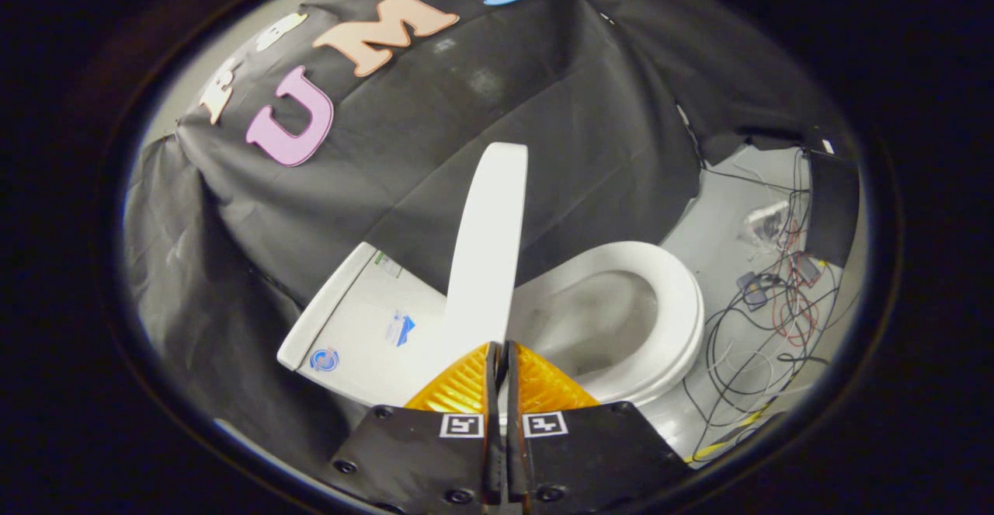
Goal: Open the toilet lid.
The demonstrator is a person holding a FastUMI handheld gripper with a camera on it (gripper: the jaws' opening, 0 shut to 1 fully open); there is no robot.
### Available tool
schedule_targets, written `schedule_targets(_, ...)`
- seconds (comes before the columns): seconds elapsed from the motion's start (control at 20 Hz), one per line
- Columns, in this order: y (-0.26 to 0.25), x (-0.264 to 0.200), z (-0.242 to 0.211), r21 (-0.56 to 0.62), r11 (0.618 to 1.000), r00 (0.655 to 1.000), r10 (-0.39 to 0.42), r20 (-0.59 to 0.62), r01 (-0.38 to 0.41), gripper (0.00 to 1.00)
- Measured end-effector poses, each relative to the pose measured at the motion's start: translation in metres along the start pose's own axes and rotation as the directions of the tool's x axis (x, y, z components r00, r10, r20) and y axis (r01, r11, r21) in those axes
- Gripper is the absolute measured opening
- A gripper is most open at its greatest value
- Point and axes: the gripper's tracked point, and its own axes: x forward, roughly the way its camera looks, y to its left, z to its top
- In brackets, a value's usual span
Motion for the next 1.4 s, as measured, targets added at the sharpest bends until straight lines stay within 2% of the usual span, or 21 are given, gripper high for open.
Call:
schedule_targets(0.25,0.024,-0.001,0.006,-0.03,1.0,1.0,0.001,0.023,0.0,0.05)
schedule_targets(0.7,0.059,0.0,0.017,-0.181,0.98,0.994,-0.062,0.087,0.077,0.05)
schedule_targets(1.4,0.131,0.01,0.012,-0.308,0.95,0.995,-0.031,0.095,0.06,0.07)
